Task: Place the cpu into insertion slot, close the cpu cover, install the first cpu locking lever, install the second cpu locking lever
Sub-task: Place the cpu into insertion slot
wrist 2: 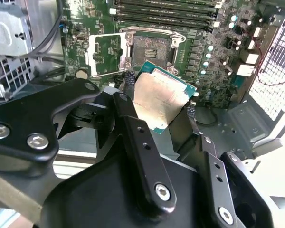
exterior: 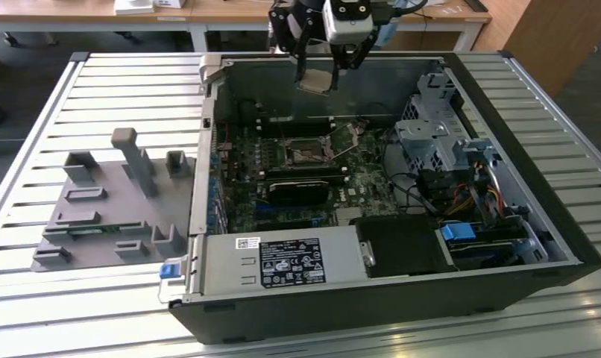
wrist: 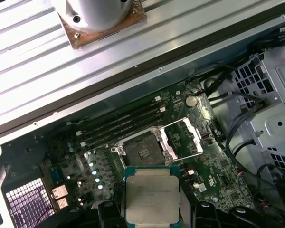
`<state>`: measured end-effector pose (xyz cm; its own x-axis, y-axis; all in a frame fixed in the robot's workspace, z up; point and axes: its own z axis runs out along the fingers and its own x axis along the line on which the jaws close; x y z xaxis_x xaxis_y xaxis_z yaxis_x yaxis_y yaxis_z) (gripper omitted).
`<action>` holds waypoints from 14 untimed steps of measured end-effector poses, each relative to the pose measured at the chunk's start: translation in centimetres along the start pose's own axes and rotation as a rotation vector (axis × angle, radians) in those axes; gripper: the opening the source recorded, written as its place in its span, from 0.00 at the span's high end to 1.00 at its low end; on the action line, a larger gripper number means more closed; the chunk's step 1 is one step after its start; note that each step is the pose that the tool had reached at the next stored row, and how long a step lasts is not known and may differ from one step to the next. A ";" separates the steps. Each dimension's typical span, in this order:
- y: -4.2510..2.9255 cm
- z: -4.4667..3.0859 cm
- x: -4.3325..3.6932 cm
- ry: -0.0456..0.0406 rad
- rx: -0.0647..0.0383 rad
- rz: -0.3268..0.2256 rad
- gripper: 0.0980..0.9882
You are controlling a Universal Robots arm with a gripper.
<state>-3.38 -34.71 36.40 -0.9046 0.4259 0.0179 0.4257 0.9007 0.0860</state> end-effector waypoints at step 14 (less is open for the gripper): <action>-0.01 0.06 0.00 -0.0185 0.023 0.083 0.51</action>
<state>-3.38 -34.72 36.34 -0.8659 0.5002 0.0056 0.4995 0.8640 0.0624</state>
